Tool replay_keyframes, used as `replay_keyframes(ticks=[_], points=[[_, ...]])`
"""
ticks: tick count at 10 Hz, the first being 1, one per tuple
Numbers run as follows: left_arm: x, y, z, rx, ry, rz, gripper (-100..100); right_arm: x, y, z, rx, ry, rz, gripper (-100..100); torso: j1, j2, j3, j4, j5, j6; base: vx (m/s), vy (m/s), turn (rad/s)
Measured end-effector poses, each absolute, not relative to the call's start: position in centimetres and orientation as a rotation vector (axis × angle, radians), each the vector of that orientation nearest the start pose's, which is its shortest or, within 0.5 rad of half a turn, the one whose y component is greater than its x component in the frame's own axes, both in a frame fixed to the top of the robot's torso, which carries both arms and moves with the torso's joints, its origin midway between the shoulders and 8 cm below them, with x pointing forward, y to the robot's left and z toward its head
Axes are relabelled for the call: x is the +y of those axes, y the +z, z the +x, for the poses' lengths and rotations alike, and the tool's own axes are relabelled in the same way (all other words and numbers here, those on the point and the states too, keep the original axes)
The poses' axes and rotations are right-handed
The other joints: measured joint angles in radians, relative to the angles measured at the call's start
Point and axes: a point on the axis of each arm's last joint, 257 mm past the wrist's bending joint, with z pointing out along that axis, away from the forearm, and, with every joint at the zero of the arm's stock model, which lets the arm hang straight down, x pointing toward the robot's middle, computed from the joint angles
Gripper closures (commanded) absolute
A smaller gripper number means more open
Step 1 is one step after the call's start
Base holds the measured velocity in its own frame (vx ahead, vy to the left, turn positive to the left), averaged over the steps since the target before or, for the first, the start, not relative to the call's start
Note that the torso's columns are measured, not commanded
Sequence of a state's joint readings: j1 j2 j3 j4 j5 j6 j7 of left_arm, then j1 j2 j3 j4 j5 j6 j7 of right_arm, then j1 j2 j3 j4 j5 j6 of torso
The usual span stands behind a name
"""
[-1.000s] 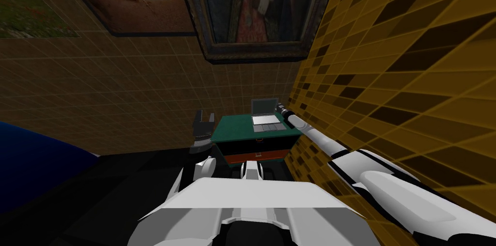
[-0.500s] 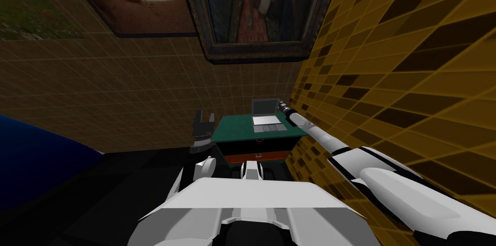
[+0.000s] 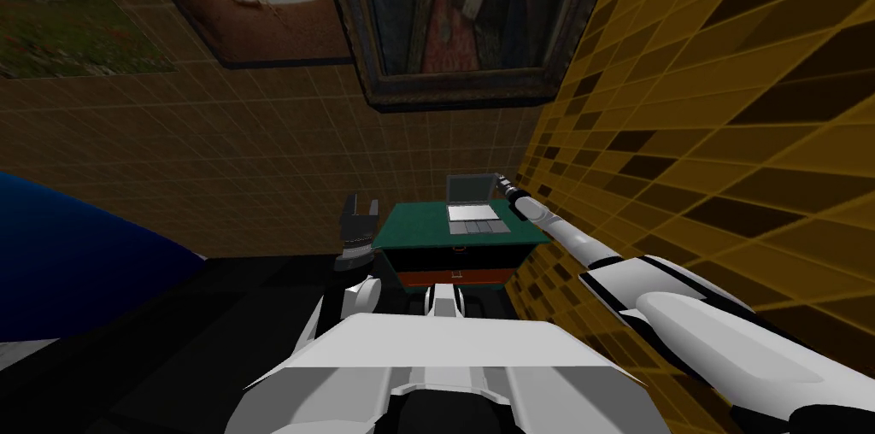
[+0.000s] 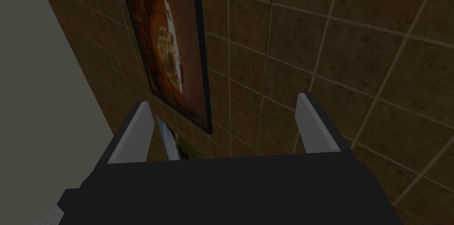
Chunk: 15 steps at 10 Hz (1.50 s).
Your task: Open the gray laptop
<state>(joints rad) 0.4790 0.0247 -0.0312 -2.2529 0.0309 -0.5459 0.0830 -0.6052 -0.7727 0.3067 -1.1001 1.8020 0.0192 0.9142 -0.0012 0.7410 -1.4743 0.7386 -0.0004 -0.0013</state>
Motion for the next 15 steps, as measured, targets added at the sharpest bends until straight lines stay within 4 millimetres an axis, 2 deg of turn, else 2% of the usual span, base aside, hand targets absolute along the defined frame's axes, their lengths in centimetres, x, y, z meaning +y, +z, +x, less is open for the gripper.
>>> replay_keyframes(ticks=[2,3,4,6,7,8,9,10,12,15], points=[[26.8,2.7,34.4,0.566,-1.447,-0.665,0,-38.8,-6.7,68.3,0.901,-1.529,-1.506,-100,0.001,-0.003,-0.002,-0.001,0.0,0.002,-0.06,-0.048,0.221],[26.8,2.7,34.4,0.566,-1.447,-0.665,0,-41.2,-6.8,68.1,0.927,-1.557,-1.507,-100,0.0,-0.003,-0.002,-0.001,0.0,0.0,-0.076,-0.062,0.23],[26.8,2.7,34.4,0.566,-1.447,-0.665,0,-42.0,-6.9,67.9,0.955,-1.561,-1.484,-100,0.001,-0.004,-0.002,-0.001,0.0,0.001,-0.095,-0.05,0.358],[26.8,2.7,34.4,0.566,-1.447,-0.665,0,-45.1,-6.9,68.0,0.996,-1.609,-1.484,-100,0.002,-0.004,-0.002,-0.001,0.001,0.001,-0.067,-0.034,0.115],[26.8,2.7,34.4,0.566,-1.447,-0.665,0,-45.2,-7.3,67.9,1.008,-1.602,-1.482,-100,0.002,-0.006,-0.003,-0.001,0.001,0.002,-0.005,-0.002,-0.034],[26.8,2.7,34.4,0.566,-1.447,-0.665,0,-45.5,-7.1,67.8,1.013,-1.607,-1.479,-100,0.003,-0.006,-0.004,-0.002,0.001,0.001,-0.047,-0.032,0.372],[26.8,2.7,34.4,0.566,-1.447,-0.665,0,-47.6,-6.8,67.3,1.046,-1.634,-1.463,-100,0.001,-0.003,-0.002,-0.001,0.0,-0.001,-0.076,-0.044,0.238],[26.8,2.7,34.4,0.566,-1.447,-0.665,0,-48.6,-6.9,67.4,1.052,-1.658,-1.476,-100,0.0,-0.002,-0.001,-0.001,0.0,0.001,-0.047,-0.019,0.02],[26.8,2.7,34.4,0.566,-1.447,-0.665,0,-49.1,-6.8,67.1,1.07,-1.657,-1.451,-100,0.002,-0.005,-0.003,-0.001,0.001,0.001,-0.033,-0.01,0.155],[26.8,2.7,34.4,0.566,-1.447,-0.665,0,-54.9,-6.5,65.6,1.162,-1.734,-1.414,-100,0.0,0.0,0.0,0.0,0.0,0.001,-0.149,-0.058,0.456]])
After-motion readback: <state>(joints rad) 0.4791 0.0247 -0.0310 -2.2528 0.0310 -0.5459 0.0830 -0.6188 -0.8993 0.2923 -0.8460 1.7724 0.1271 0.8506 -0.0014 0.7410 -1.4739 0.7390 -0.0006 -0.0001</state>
